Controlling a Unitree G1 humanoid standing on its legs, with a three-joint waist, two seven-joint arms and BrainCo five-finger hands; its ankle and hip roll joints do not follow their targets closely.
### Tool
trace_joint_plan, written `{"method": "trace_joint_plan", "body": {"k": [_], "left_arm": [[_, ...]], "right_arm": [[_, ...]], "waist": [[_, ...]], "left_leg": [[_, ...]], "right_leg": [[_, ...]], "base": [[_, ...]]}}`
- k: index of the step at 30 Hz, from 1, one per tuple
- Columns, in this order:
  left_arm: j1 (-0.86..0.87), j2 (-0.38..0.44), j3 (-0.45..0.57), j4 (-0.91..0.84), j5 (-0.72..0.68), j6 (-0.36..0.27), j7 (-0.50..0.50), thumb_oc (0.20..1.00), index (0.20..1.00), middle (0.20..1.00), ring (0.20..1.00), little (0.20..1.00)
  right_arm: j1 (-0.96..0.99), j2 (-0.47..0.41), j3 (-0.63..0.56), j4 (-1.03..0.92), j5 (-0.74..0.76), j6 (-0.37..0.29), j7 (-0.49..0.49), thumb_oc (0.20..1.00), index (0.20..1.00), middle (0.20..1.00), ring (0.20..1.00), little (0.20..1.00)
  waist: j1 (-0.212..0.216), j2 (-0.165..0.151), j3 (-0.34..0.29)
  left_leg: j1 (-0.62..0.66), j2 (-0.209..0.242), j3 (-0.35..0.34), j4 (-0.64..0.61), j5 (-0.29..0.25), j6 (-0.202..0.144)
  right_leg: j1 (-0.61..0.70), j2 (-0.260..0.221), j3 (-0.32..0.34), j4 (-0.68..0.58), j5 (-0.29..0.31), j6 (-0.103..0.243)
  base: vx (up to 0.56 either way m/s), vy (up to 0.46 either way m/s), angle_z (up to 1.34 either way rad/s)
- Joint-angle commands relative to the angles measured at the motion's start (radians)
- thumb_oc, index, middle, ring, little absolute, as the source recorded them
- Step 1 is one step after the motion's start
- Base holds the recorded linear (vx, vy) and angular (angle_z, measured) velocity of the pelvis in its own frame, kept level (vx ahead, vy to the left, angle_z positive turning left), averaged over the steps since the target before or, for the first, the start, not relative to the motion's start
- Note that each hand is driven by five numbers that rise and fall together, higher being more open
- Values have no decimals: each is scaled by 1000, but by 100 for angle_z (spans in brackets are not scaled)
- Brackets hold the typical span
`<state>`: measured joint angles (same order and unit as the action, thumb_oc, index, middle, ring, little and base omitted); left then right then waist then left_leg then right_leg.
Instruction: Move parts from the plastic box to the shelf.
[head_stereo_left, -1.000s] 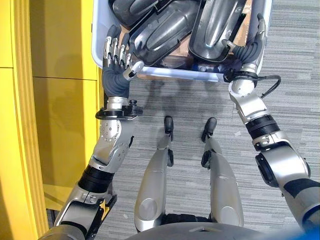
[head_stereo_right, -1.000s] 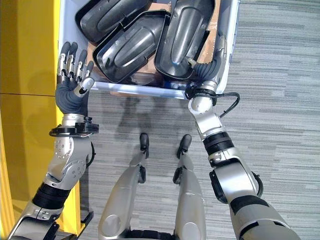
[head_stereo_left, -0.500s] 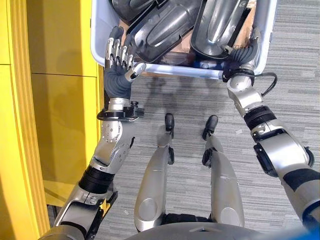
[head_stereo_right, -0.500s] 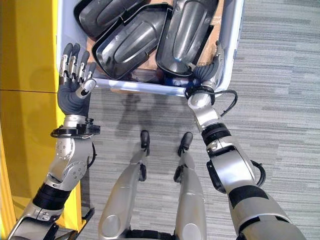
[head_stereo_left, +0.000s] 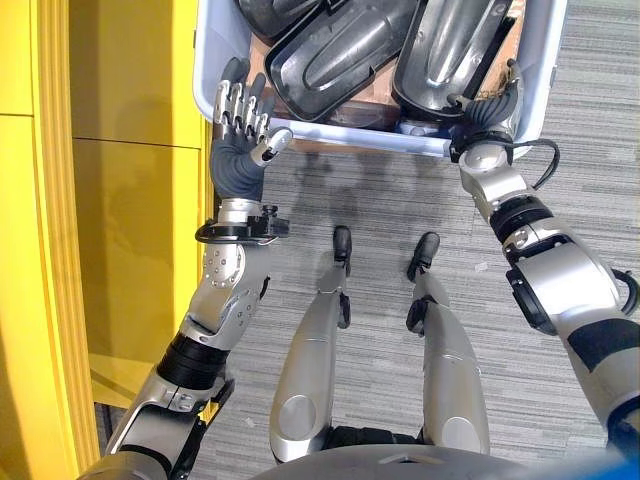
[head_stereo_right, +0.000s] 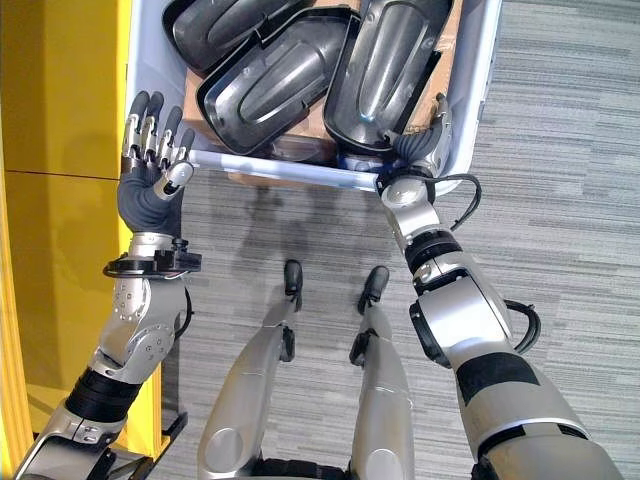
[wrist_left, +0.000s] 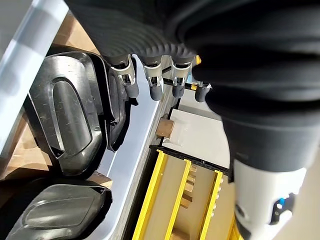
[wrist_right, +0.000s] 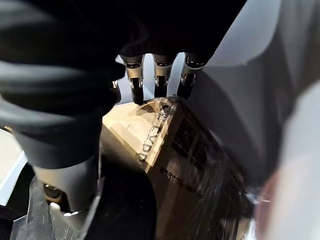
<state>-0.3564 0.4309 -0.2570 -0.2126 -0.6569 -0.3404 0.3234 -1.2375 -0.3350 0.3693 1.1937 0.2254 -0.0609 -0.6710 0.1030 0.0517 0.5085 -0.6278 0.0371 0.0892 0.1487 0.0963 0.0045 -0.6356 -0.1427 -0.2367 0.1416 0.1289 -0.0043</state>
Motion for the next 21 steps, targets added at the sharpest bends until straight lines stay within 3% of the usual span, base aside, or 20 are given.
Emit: {"method": "trace_joint_plan", "body": {"k": [1, 14, 15, 21], "left_arm": [[18, 45, -4, -110, -2, -72, -23, 1000, 1000, 1000, 1000, 1000], [9, 53, -38, -106, -12, -65, -44, 1000, 1000, 1000, 1000, 1000], [9, 53, -40, -104, -11, -64, -47, 1000, 1000, 1000, 1000, 1000], [5, 52, -39, -92, -13, -59, -57, 1000, 1000, 1000, 1000, 1000]], "right_arm": [[-66, -17, 58, 20, 34, -14, 37, 1000, 1000, 1000, 1000, 1000], [-140, -58, 130, 204, 35, 45, 113, 1000, 1000, 1000, 1000, 1000], [-136, -57, 133, 206, 30, 48, 125, 200, 200, 200, 200, 200], [-112, -50, 137, 209, 15, 59, 160, 200, 200, 200, 200, 200]], "waist": [[19, 18, -17], [48, 48, -2], [49, 49, -3], [51, 45, -6]], "left_leg": [[-46, -4, -33, 61, -58, -25], [-78, -21, -39, 86, -66, -16], [-77, -22, -39, 84, -66, -16], [-73, -22, -42, 87, -67, -14]], "right_leg": [[52, -108, 76, 62, -80, 133], [23, -119, 78, 89, -85, 136], [24, -119, 78, 87, -85, 137], [33, -123, 73, 86, -83, 138]], "base": [[0, 0, 0], [-1, 16, 4], [0, 0, 0], [0, 0, 0]]}}
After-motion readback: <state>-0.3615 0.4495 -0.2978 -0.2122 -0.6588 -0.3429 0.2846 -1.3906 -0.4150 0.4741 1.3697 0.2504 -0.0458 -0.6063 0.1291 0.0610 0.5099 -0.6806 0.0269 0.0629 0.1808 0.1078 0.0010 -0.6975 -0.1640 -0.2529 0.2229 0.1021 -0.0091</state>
